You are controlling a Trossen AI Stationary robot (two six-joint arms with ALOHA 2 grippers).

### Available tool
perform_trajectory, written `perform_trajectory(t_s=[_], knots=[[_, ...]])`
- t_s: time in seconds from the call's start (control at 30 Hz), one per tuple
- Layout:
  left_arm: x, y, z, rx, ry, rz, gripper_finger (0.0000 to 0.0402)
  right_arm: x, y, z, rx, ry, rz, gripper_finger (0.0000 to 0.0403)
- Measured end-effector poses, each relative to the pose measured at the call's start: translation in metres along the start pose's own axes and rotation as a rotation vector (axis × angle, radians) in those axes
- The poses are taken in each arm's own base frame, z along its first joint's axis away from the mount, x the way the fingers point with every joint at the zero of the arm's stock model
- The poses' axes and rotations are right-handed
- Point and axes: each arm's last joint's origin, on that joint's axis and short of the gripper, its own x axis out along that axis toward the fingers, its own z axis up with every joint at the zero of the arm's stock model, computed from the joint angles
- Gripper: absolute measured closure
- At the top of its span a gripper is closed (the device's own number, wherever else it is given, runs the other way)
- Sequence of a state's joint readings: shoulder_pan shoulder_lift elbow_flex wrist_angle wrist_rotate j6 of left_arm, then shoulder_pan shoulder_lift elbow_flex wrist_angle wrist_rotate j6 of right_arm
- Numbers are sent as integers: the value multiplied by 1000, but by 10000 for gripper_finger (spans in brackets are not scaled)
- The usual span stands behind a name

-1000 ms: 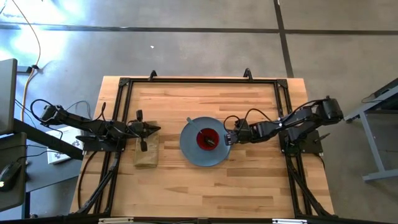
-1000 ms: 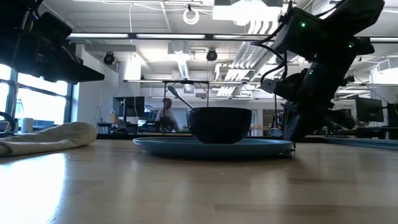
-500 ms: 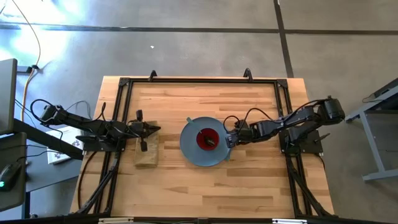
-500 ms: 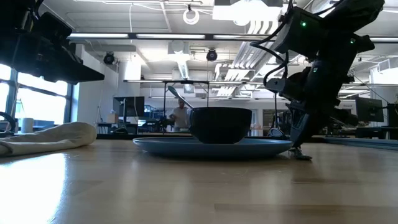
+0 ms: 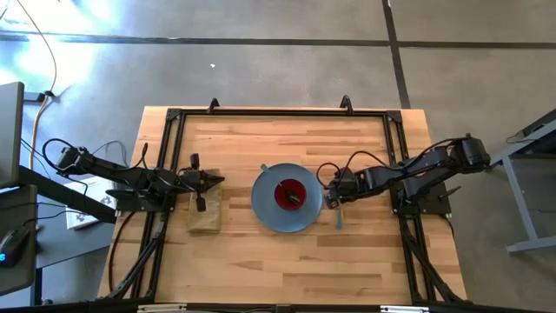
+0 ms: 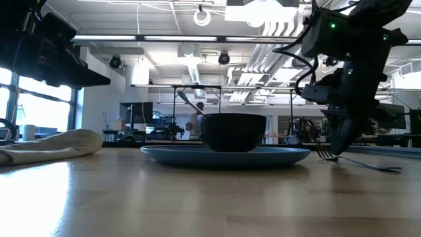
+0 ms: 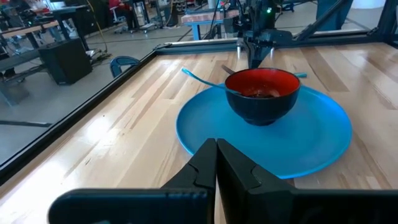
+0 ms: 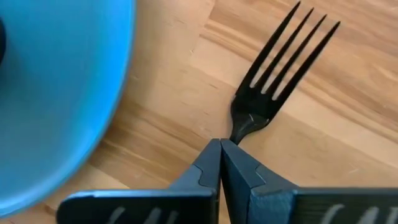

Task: Set table place
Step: Adjust the blue fork

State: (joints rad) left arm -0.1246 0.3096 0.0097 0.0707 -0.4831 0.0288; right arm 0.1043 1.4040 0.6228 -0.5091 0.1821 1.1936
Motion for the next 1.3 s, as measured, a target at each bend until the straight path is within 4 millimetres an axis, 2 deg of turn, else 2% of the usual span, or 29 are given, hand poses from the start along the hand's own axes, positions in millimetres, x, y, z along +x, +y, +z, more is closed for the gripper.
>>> perform_trajectory(t_s=[0.5, 0.87, 1.3], knots=[[0, 0, 0, -1, 1, 0, 402, 0, 3, 3, -2, -61, 12, 403], [0, 0, 0, -9, 0, -4, 402, 0, -6, 6, 47, -98, -80, 403], [0, 0, 0, -8, 0, -4, 402, 10, -7, 4, 61, -110, -97, 403]])
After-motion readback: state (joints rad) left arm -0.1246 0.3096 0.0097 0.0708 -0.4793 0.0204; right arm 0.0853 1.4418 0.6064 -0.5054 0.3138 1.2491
